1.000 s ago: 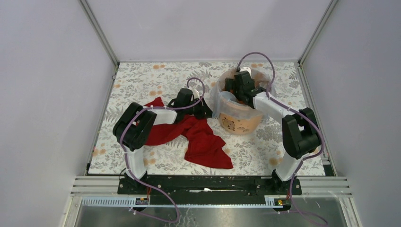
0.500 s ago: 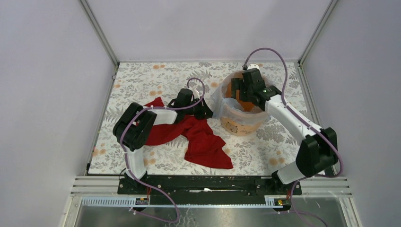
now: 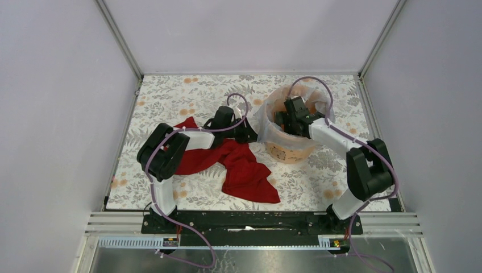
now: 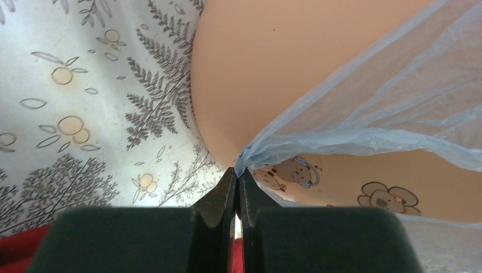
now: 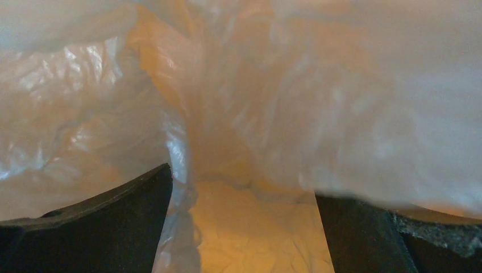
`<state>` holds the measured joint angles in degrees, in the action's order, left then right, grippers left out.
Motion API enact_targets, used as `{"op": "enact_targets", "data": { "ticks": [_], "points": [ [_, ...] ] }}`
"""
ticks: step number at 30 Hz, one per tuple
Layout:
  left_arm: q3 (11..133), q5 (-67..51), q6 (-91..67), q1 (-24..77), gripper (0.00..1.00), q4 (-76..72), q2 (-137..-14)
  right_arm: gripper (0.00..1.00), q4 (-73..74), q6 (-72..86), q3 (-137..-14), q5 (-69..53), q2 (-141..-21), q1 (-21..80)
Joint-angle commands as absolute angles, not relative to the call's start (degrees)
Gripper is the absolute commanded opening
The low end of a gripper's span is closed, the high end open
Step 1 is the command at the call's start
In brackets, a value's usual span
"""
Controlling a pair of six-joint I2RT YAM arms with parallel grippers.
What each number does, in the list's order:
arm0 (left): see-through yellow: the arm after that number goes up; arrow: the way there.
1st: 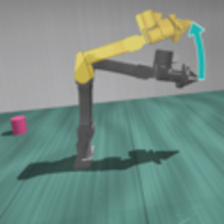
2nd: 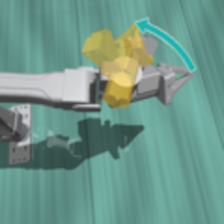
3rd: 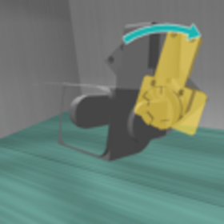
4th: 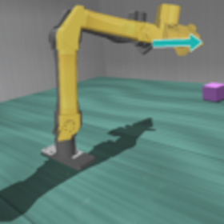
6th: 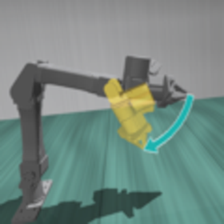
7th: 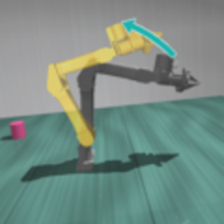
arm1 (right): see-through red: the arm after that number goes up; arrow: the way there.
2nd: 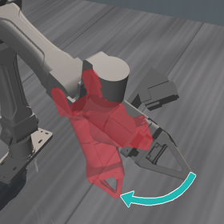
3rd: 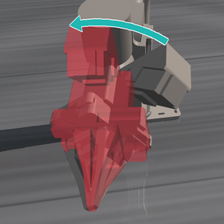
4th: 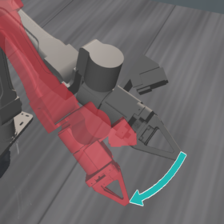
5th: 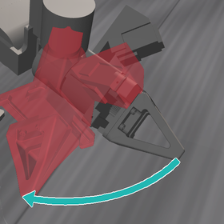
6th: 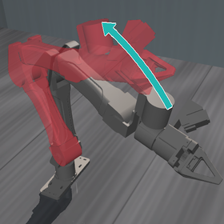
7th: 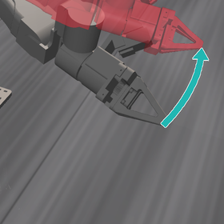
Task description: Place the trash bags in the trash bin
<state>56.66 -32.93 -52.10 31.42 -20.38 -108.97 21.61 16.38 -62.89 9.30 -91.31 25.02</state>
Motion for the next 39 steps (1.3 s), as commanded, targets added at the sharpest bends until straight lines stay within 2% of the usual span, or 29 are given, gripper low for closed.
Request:
{"op": "enact_targets", "data": {
  "ticks": [1,8,16,25,28,36,39],
  "points": [
    [60.1,-33.3,-52.4,32.6,0.06,-22.6,-110.1,1.00,14.1,18.7,-60.7,8.2,-96.1,25.3],
    [60.6,-33.1,-52.0,32.8,0.07,-21.8,-109.9,1.00,10.6,19.8,-58.2,8.0,-100.0,25.3],
    [60.0,-33.0,-51.6,32.9,0.08,-21.9,-110.2,1.00,20.4,17.5,-64.9,9.3,-92.5,25.3],
    [59.2,-32.9,-51.6,32.9,0.08,-22.2,-109.7,1.00,21.4,16.5,-68.6,12.0,-88.9,25.3],
    [59.3,-32.9,-51.6,32.8,0.09,-22.1,-109.5,0.94,24.3,16.3,-71.2,15.1,-89.0,25.3],
    [59.5,-32.9,-51.4,32.9,0.09,-21.9,-109.5,0.89,26.5,14.4,-67.3,31.6,-85.8,25.2],
    [59.4,-33.0,-51.8,32.9,0.10,-22.3,-110.1,0.89,24.0,14.2,-64.9,29.3,-85.0,25.0]
  ]
}}
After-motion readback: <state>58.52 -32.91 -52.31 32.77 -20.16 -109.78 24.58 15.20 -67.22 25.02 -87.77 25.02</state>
